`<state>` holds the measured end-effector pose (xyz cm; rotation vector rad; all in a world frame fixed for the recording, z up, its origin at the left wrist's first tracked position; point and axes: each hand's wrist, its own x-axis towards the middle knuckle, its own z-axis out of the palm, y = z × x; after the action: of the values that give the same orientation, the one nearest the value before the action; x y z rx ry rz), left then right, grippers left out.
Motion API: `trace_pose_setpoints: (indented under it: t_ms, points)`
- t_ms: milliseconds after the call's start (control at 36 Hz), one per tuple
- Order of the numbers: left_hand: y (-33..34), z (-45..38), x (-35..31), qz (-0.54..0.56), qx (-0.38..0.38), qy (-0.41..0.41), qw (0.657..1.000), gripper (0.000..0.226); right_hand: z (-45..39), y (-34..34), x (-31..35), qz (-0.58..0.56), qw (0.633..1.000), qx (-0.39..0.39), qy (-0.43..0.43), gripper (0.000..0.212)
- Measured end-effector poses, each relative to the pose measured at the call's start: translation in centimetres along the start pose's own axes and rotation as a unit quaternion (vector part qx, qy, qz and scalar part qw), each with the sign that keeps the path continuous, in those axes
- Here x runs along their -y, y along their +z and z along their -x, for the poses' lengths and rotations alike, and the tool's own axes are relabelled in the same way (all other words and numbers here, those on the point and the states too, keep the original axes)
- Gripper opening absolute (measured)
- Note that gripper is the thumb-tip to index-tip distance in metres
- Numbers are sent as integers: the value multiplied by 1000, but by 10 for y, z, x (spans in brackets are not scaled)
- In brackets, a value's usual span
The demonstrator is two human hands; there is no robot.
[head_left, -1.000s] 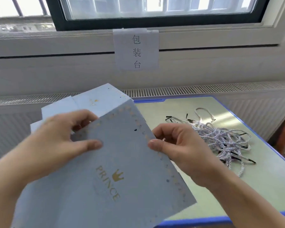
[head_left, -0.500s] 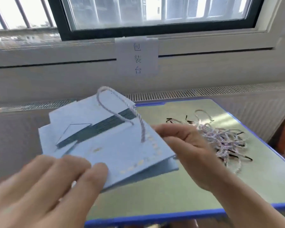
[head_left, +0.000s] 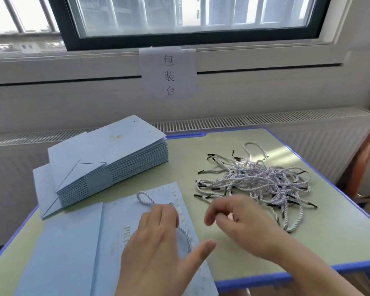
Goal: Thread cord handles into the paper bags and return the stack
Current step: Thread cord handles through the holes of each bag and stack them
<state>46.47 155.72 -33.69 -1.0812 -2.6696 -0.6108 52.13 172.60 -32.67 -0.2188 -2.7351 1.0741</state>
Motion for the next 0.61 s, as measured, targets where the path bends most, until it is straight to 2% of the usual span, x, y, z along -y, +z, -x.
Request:
trace_pose_setpoints:
  t_ms: [56, 111, 194, 278, 361, 472, 528, 611]
  points:
    - [2, -5, -8, -3, 31, -31, 999, 88, -11, -17, -11, 56, 994, -90, 14, 30]
    - [3, -11, -15, -9, 87, -42, 995, 81, -23, -33, -19, 127, 982, -133, 32, 32]
    - [9, -13, -17, -25, 131, -34, 990, 71, -41, -50, -33, 250, 965, -81, 10, 41]
    - [13, -13, -9, -21, 123, -21, 992, 64, -51, -55, -41, 315, 949, -26, -19, 45]
    - [13, -13, -2, 25, 111, -24, 993, 59, -57, -50, -47, 332, 942, 3, -45, 35]
    - [11, -12, 3, 91, 89, -27, 991, 51, -62, -44, -54, 330, 942, 3, -66, 13]
    - [10, -11, 5, 118, 80, -43, 989, 46, -64, -46, -56, 313, 947, -26, -68, 8]
    - [9, -11, 7, 130, 50, -43, 989, 41, -65, -57, -58, 228, 963, -120, -81, 8]
